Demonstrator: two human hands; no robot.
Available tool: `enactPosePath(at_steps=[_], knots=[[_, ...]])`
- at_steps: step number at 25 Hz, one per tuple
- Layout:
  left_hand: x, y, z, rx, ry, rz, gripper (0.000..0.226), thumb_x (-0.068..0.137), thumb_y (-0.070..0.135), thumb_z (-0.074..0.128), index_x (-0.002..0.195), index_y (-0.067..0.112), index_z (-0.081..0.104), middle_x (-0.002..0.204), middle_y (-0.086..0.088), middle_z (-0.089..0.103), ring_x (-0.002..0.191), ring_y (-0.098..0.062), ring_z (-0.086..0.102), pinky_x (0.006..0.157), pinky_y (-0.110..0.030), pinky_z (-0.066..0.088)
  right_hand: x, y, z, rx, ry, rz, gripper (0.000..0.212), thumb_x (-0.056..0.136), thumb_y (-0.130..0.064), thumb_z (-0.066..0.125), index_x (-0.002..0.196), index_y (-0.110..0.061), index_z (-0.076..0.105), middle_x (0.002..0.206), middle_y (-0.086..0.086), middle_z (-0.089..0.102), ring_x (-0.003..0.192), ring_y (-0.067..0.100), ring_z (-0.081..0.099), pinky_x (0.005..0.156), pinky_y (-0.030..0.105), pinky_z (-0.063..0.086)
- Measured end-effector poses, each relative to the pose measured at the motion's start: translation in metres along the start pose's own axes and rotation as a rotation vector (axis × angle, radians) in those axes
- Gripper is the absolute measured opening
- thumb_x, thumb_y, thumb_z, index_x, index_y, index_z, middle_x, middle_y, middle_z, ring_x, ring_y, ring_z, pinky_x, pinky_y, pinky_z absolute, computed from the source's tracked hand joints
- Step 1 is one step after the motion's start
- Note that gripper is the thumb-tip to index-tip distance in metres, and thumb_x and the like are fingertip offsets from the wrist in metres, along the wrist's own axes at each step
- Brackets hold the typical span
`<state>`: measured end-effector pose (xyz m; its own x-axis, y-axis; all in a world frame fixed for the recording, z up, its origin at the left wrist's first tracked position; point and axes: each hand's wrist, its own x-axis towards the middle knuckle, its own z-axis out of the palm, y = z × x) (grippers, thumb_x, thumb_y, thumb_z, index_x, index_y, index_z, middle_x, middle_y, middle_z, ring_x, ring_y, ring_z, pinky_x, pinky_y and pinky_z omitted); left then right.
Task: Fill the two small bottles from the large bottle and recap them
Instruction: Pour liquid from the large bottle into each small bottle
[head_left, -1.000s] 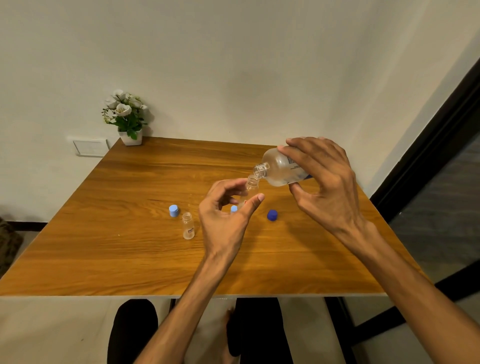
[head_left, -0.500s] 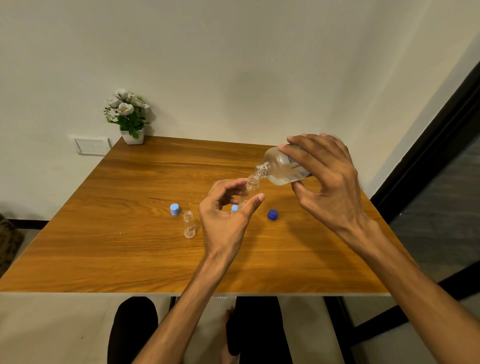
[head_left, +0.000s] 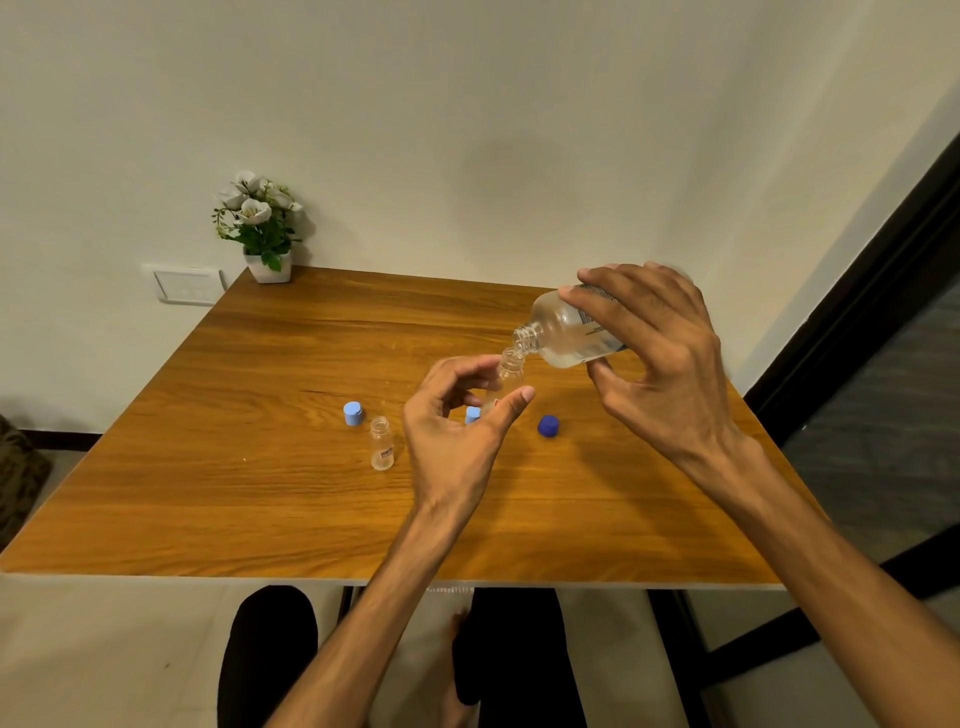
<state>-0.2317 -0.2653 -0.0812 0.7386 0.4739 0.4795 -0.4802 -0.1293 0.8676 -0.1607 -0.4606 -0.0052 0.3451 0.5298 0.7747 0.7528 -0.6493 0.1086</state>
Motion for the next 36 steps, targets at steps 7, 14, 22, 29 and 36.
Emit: enactPosePath(at_steps=[7,14,22,29,36], knots=[[-0.0019,-0.0008,0.0003,-0.017,-0.004,-0.005,0.038,0.075,0.014,0.094,0.107,0.019,0.076,0.104,-0.004,0.075,0.094,-0.021,0.072,0.074,-0.035,0.060,0.0000,0.0009,-0.0014,-0.008,0.004,-0.006,0.059,0.084,-0.012,0.073,0.142,-0.010,0.065,0.146,0.013,0.064,0.138,0.034,0.058,0.122,0.050,0.036],[-0.0028,-0.0019,0.0004,-0.024,0.005,-0.019,0.038,0.074,0.013,0.095,0.107,0.018,0.077,0.103,-0.004,0.076,0.093,-0.021,0.072,0.073,-0.032,0.059,0.0004,0.0020,-0.0026,-0.016,0.009,-0.023,0.059,0.083,-0.010,0.076,0.141,-0.009,0.066,0.145,0.014,0.065,0.137,0.036,0.058,0.121,0.053,0.039],[-0.0040,-0.0018,-0.0006,-0.008,0.003,-0.015,0.039,0.074,0.013,0.095,0.106,0.024,0.075,0.103,-0.001,0.076,0.094,-0.020,0.072,0.074,-0.033,0.059,0.0018,0.0020,-0.0035,-0.023,0.021,-0.032,0.058,0.082,-0.008,0.078,0.139,-0.008,0.067,0.143,0.015,0.067,0.135,0.037,0.060,0.118,0.056,0.041],[-0.0049,-0.0038,-0.0024,-0.004,0.005,-0.022,0.039,0.074,0.014,0.095,0.107,0.022,0.076,0.104,-0.002,0.076,0.095,-0.019,0.072,0.075,-0.033,0.060,0.0024,0.0031,-0.0036,-0.034,0.018,-0.041,0.059,0.082,-0.007,0.080,0.140,-0.008,0.067,0.144,0.014,0.066,0.136,0.037,0.060,0.119,0.056,0.041],[-0.0059,-0.0046,-0.0024,-0.012,0.013,-0.029,0.039,0.073,0.014,0.095,0.106,0.021,0.077,0.103,-0.002,0.076,0.093,-0.021,0.072,0.074,-0.028,0.057,0.0038,0.0022,-0.0048,-0.029,0.022,-0.049,0.058,0.082,-0.008,0.079,0.139,-0.009,0.067,0.143,0.014,0.066,0.136,0.037,0.059,0.118,0.055,0.041]])
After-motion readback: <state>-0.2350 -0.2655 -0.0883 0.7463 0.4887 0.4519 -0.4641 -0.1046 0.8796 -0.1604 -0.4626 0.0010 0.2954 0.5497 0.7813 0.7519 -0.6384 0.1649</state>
